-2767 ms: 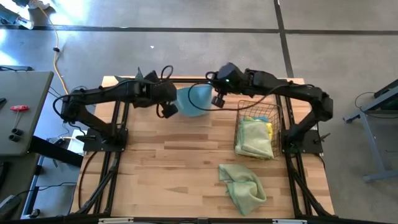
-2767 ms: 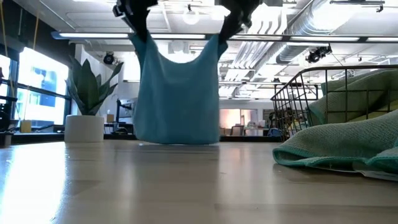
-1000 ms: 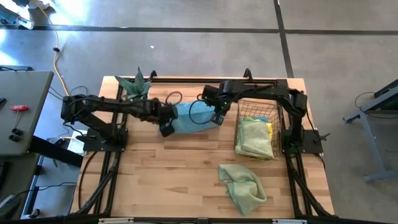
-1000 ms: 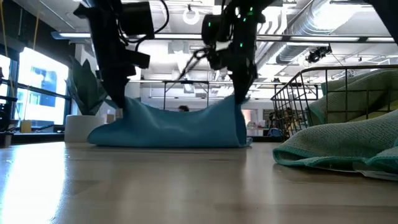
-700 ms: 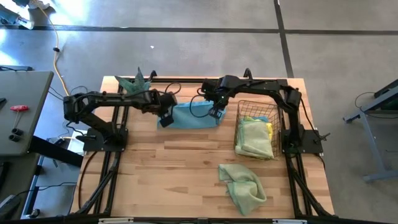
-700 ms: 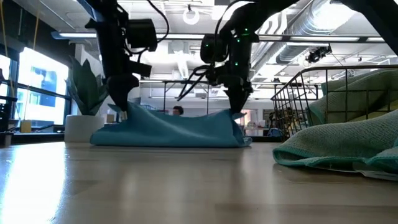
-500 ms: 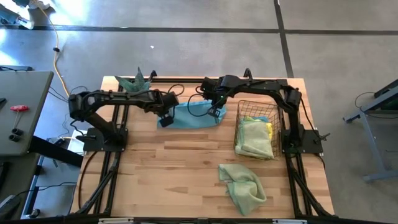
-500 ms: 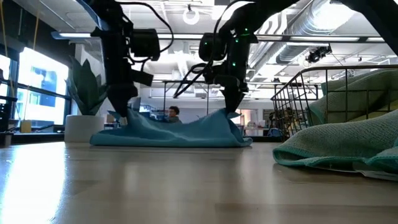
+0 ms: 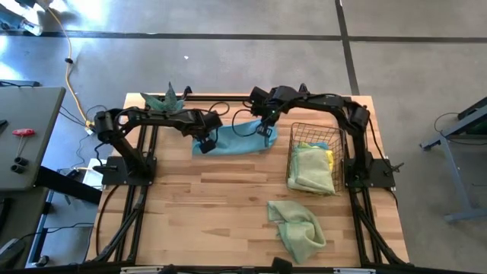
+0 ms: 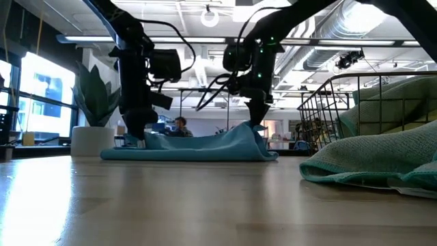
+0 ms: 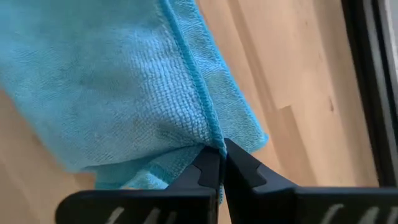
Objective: Fold microfiber towels
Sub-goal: Fold the blue microfiber cloth
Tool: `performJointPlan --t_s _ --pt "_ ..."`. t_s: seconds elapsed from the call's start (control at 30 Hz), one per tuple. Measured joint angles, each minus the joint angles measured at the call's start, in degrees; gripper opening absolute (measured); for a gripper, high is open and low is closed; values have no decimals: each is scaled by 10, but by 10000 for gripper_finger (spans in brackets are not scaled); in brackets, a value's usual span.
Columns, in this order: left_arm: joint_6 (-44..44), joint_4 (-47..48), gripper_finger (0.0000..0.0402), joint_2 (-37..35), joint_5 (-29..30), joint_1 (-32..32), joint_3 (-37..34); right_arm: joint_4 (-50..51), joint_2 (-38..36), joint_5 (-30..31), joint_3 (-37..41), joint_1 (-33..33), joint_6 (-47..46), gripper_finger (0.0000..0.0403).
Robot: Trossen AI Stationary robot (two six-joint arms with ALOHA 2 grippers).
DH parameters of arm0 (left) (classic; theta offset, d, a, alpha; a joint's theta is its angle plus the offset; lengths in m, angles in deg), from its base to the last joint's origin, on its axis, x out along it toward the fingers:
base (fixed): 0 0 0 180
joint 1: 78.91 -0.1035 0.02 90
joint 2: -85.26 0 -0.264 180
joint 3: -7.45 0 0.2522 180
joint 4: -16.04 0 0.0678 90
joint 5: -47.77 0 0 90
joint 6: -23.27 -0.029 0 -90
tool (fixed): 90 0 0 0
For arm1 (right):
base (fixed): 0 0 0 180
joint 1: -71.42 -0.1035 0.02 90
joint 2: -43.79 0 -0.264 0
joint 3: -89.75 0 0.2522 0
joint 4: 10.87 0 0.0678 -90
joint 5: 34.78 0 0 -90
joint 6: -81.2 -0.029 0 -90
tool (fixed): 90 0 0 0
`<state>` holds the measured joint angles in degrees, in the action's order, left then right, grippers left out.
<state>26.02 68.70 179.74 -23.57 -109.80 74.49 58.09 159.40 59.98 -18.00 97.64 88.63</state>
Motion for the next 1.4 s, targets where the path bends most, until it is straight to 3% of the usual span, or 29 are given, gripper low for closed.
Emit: performJointPlan --t_s 0.37,0.6,0.83,0.97,1.17,1.4 --pt "11 -6 0 1 30 0 0 -34 42 -7 0 19 20 0" --pt "-20 -49 0 1 49 0 0 -37 45 -7 0 23 20 0" --pt "-25 -36 0 1 78 0 0 -49 45 -7 0 23 21 8" --pt "-25 -44 1 1 78 0 0 -49 45 -7 0 23 21 40" --pt "-43 -42 28 1 79 0 0 -42 45 15 0 23 17 125" --pt "-100 -39 96 0 191 -6 0 82 42 68 -65 24 -22 181"
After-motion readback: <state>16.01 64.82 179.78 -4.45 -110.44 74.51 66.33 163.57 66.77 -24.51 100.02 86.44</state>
